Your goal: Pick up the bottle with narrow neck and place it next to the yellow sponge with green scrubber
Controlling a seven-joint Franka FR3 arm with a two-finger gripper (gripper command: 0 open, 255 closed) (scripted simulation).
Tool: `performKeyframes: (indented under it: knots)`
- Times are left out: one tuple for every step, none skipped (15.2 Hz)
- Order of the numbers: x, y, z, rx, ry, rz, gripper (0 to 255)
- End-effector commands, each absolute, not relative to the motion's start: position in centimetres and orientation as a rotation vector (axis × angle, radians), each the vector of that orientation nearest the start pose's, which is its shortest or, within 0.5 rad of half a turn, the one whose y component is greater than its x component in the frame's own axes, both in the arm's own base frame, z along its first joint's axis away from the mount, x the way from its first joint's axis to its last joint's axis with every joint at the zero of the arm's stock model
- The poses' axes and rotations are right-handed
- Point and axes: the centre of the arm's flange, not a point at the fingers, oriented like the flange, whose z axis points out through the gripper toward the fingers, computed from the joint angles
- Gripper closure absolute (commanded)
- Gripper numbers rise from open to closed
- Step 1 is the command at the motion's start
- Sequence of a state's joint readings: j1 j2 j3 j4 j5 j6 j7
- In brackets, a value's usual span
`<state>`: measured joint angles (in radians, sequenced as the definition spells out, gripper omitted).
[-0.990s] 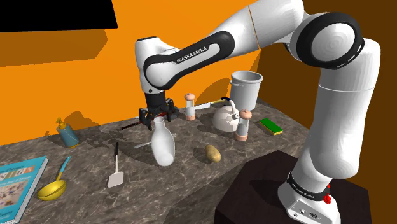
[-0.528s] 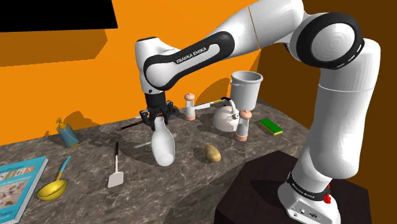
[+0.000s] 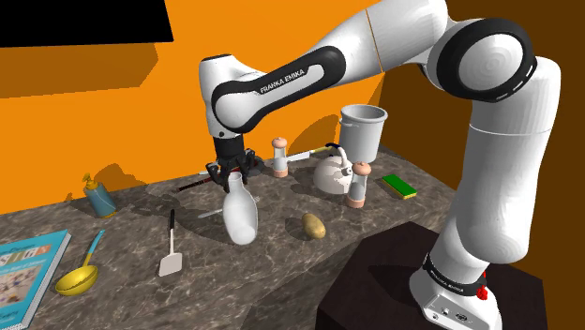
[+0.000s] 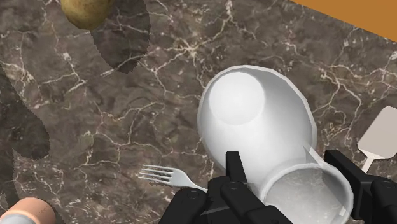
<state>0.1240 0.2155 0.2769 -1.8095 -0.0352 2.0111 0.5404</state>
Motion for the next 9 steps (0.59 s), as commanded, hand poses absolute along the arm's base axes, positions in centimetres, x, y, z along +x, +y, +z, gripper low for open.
performKeyframes:
  knots:
    - [57.1,23.0,42.6,-3.114,0.203,0.027,255]
    - [57.1,23.0,43.1,-3.114,0.203,0.027,255]
    - [57.1,23.0,43.6,-3.114,0.203,0.027,255]
    - [57.1,23.0,44.2,-3.114,0.203,0.027,255]
    - [57.1,23.0,44.7,-3.114,0.203,0.027,255]
    - [57.1,23.0,45.2,-3.114,0.203,0.027,255]
    - [57.1,23.0,45.8,-3.114,0.203,0.027,255]
    - [57.1,23.0,46.3,-3.114,0.203,0.027,255]
    - [57.1,23.0,46.8,-3.114,0.203,0.027,255]
